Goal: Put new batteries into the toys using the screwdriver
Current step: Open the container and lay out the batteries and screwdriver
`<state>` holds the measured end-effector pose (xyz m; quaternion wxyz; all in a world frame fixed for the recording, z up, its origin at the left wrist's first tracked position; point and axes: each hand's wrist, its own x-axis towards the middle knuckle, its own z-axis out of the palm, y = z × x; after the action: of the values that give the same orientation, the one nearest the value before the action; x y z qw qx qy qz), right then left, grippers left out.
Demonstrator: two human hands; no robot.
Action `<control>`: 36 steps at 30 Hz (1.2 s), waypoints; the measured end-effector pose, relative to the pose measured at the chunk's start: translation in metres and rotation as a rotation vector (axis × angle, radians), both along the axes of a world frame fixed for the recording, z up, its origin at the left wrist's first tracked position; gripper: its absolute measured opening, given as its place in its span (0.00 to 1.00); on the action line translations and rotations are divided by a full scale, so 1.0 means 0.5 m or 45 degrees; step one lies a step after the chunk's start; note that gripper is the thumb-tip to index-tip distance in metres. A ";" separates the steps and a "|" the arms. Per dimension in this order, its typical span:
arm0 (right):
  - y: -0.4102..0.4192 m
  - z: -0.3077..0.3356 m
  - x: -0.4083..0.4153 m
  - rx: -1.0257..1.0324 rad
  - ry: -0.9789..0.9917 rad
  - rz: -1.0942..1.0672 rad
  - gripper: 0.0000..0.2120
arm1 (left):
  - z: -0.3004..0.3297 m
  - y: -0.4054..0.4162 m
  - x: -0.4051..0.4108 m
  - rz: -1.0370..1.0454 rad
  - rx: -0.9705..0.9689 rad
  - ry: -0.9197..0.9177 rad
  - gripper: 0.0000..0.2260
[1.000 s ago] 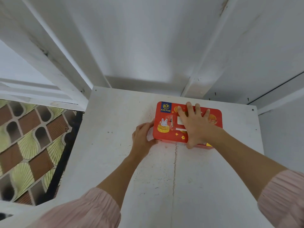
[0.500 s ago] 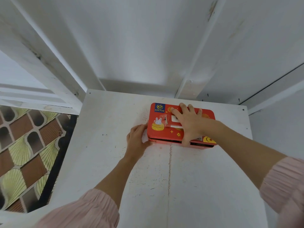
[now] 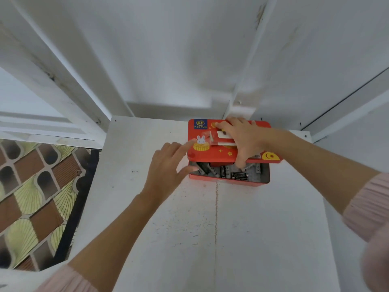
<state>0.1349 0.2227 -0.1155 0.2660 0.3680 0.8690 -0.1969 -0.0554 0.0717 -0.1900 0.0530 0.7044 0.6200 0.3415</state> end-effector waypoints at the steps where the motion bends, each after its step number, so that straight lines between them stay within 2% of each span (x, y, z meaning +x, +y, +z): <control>1: 0.002 0.013 0.002 -0.029 -0.002 -0.003 0.58 | 0.014 0.006 -0.007 -0.054 0.101 0.094 0.21; 5: 0.000 0.079 0.009 -0.209 0.014 -0.043 0.55 | 0.073 0.012 -0.025 -0.221 0.269 0.176 0.16; 9: -0.027 0.150 0.021 -0.508 0.045 -0.194 0.48 | 0.132 -0.008 -0.007 -0.264 0.259 -0.075 0.14; 11: -0.049 0.185 0.045 -0.609 0.136 -0.296 0.39 | 0.158 -0.017 0.003 -0.197 0.245 -0.177 0.14; 14: -0.086 0.211 0.109 -0.491 0.381 -0.449 0.16 | 0.180 -0.035 0.011 -0.008 0.125 -0.265 0.14; 16: -0.116 0.198 0.166 -0.371 0.569 -0.641 0.05 | 0.181 -0.048 0.011 0.125 -0.016 -0.369 0.10; 18: -0.152 0.158 0.211 -0.311 0.802 -0.958 0.04 | 0.179 -0.058 0.016 0.224 -0.254 -0.553 0.09; 20: -0.200 0.103 0.230 -0.395 0.994 -1.342 0.06 | 0.163 -0.068 0.029 0.310 -0.478 -0.665 0.10; 25: -0.303 -0.058 0.222 -0.194 0.769 -1.858 0.08 | 0.060 -0.102 0.054 0.522 -0.752 -0.736 0.26; 27: -0.334 -0.106 0.213 -0.057 0.734 -1.896 0.09 | 0.018 -0.119 0.059 0.593 -0.839 -0.738 0.28; 30: -0.372 -0.137 0.193 0.171 0.653 -1.763 0.08 | -0.013 -0.137 0.073 0.670 -0.939 -0.728 0.25; 36: -0.398 -0.180 0.177 0.254 0.584 -1.768 0.07 | -0.017 -0.149 0.100 0.631 -0.985 -0.511 0.14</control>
<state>0.2236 0.0237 -0.2057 -0.1431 0.8052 0.4835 -0.3120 -0.0056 -0.0030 -0.1986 0.3460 0.3849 0.8275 0.2177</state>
